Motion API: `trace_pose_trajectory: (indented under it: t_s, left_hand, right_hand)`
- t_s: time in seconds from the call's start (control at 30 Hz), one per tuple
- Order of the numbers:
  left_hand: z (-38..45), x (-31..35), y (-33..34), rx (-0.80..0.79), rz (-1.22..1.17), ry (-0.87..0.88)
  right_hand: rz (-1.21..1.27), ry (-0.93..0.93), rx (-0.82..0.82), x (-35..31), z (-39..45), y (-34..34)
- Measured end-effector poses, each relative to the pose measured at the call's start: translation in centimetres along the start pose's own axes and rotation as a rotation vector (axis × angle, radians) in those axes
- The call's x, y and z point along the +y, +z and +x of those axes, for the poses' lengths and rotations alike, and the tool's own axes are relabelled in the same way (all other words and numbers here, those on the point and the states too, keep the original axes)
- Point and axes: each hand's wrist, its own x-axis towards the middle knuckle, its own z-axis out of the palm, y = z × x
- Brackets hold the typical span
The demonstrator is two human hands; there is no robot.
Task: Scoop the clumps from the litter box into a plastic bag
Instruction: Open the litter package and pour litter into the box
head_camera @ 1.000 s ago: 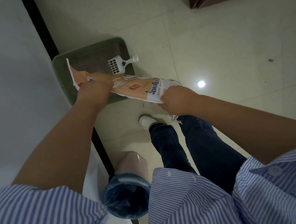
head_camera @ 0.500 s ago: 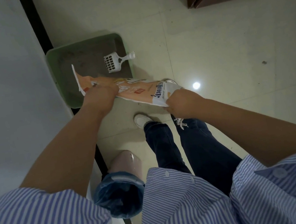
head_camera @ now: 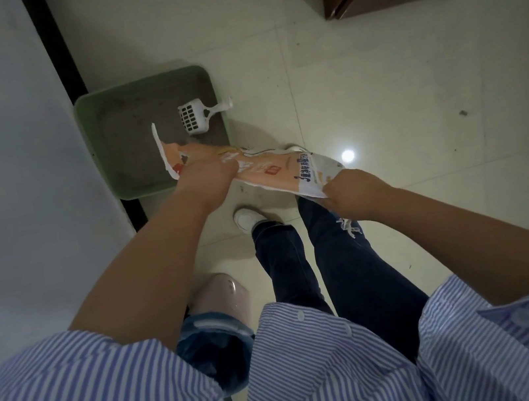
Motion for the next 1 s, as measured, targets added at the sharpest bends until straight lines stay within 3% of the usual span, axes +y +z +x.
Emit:
trace_pose_trajectory:
  t_s: [0.53, 0.8, 0.87, 1.0]
  left_hand:
    - [3.6, 3.3, -1.8, -0.127, 0.064, 0.155]
    - [11.2, 3.7, 0.7, -0.225, -0.058, 0.062]
    - [13.3, 3.7, 1.2, -0.281, -0.097, 0.054]
    - [16.6, 3.5, 2.4, -0.239, -0.165, 0.066]
  right_hand:
    - [0.116, 0.191, 0.015, 5.2, 4.7, 3.2]
    - [0.249, 0.261, 0.062, 8.6, 14.0, 4.4]
    - [0.227, 0.271, 0.049, 9.3, 16.4, 4.3]
    - [0.071, 0.297, 0.088, 10.6, 19.9, 4.0]
